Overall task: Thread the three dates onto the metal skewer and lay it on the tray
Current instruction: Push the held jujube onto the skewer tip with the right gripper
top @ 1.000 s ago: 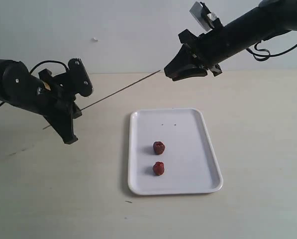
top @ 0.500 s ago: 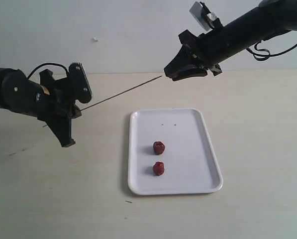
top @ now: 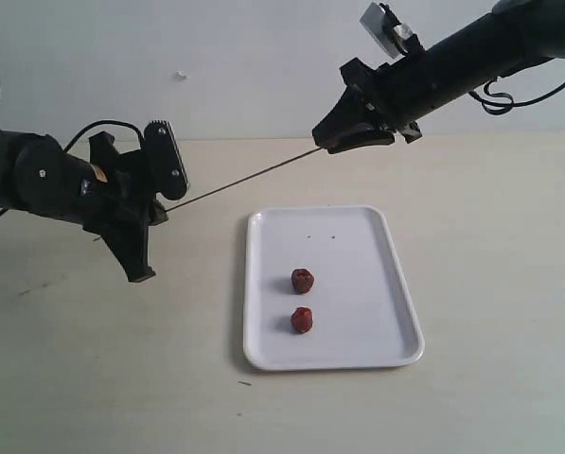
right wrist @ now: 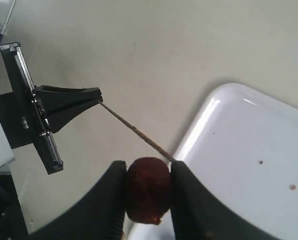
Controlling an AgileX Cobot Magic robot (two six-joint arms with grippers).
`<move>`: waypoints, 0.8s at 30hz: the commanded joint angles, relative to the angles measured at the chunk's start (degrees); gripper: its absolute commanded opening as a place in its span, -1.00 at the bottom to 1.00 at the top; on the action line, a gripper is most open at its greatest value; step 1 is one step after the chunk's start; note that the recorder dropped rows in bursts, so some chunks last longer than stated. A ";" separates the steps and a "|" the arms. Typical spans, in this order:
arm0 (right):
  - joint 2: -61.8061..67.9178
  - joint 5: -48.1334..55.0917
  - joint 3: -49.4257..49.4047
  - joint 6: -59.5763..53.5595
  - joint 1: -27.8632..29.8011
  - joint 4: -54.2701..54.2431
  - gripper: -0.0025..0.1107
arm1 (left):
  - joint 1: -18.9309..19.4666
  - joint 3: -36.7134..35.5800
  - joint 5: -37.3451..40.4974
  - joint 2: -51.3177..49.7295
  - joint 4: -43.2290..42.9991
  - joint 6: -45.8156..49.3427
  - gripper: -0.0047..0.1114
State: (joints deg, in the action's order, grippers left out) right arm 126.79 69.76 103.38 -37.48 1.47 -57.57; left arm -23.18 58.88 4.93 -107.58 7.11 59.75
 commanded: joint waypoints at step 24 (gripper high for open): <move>-0.73 0.20 -0.86 -3.75 2.86 -0.66 -0.43 | -0.21 -0.26 -0.87 0.54 0.69 -0.11 -0.92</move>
State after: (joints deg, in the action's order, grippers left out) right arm 126.79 69.76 103.24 -39.99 4.12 -57.71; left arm -23.28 58.88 4.89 -107.58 7.11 59.75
